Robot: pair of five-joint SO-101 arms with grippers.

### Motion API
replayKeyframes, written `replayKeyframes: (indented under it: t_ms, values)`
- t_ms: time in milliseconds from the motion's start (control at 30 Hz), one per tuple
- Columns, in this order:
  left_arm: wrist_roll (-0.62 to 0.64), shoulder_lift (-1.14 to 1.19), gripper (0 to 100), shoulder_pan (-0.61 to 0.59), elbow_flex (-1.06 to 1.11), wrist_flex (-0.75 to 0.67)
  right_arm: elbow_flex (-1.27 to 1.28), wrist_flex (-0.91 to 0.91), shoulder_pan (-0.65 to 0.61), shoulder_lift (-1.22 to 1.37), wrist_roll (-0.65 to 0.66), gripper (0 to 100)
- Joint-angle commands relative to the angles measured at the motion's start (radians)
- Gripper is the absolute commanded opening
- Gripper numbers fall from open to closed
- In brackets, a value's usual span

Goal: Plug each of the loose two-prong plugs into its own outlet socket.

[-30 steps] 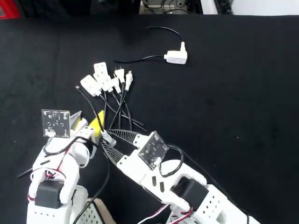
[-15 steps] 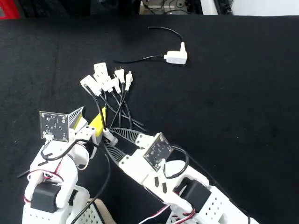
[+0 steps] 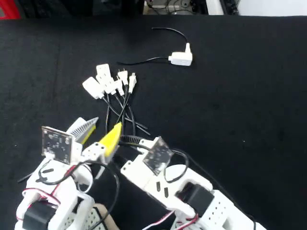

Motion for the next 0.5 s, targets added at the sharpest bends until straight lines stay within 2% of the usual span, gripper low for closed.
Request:
replayKeyframes:
  t_ms: [0, 200, 300, 367, 467]
  values:
    - [0.0, -0.002, 21, 0.016, -0.056, 0.008, -0.005, 0.002, -0.002, -0.008, -0.005, 1.1]
    - [-0.064, -0.002, 21, 0.005, -0.054, 0.014, -0.005, 0.002, 0.0, -0.008, 0.0, 1.1]
    - [-0.1, -0.003, 21, -0.007, -0.058, 0.066, -0.01, 0.003, 0.003, -0.008, 0.0, 1.1]
    - [-0.11, -0.003, 21, -0.077, -0.061, 0.092, -0.028, 0.026, 0.005, -0.001, 0.0, 1.1]
    - [-0.104, -0.003, 21, -0.249, -0.076, 0.106, -0.099, 0.064, 0.005, 0.077, -0.005, 1.1]
